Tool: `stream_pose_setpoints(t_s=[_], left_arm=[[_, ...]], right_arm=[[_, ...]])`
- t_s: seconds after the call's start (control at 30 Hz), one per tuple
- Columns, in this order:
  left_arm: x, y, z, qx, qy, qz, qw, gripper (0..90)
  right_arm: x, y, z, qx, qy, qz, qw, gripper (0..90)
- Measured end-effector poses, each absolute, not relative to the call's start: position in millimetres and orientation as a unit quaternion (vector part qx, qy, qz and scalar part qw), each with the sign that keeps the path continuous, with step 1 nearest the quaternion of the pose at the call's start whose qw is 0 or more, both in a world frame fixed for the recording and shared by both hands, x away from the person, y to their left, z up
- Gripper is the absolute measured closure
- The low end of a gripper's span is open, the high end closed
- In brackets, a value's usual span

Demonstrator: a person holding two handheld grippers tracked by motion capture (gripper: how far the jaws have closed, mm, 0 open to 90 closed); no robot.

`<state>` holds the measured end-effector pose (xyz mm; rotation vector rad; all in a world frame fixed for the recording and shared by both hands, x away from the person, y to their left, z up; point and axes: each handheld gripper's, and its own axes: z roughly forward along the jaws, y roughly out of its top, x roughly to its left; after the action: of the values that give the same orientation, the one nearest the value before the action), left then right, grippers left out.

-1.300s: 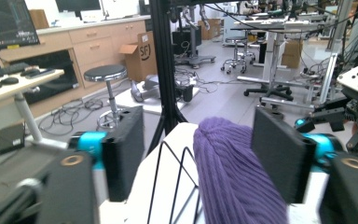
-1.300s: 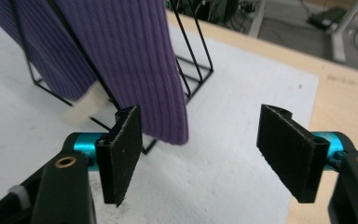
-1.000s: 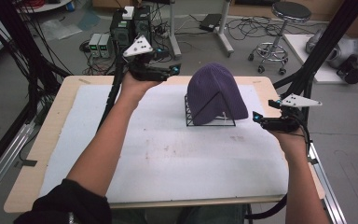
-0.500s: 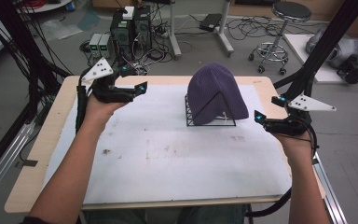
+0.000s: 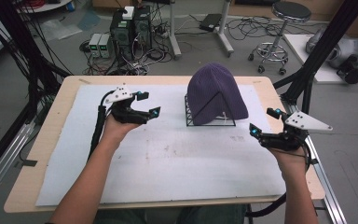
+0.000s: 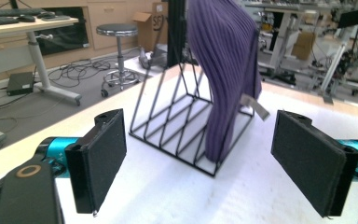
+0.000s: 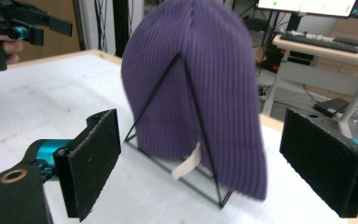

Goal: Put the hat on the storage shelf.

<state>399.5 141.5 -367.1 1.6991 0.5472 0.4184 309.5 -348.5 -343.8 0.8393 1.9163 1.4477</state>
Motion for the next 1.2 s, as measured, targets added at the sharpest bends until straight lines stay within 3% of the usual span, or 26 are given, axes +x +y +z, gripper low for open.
stream_pose_setpoints(t_s=[0.43,0.8,1.2], left_arm=[[351.5,179.0,-388.3,0.728,0.261,0.207,0.599,17.4],[343.7,206.4,-393.4,0.706,0.295,0.223,0.605,17.3],[336.9,204.6,-392.2,0.708,0.288,0.219,0.606,17.3]], right_arm=[[308.6,-340.4,-386.1,0.317,0.733,0.544,0.257,11.3],[311.7,-343.8,-387.8,0.326,0.727,0.547,0.257,11.4],[314.2,-340.7,-389.2,0.323,0.733,0.544,0.25,11.3]])
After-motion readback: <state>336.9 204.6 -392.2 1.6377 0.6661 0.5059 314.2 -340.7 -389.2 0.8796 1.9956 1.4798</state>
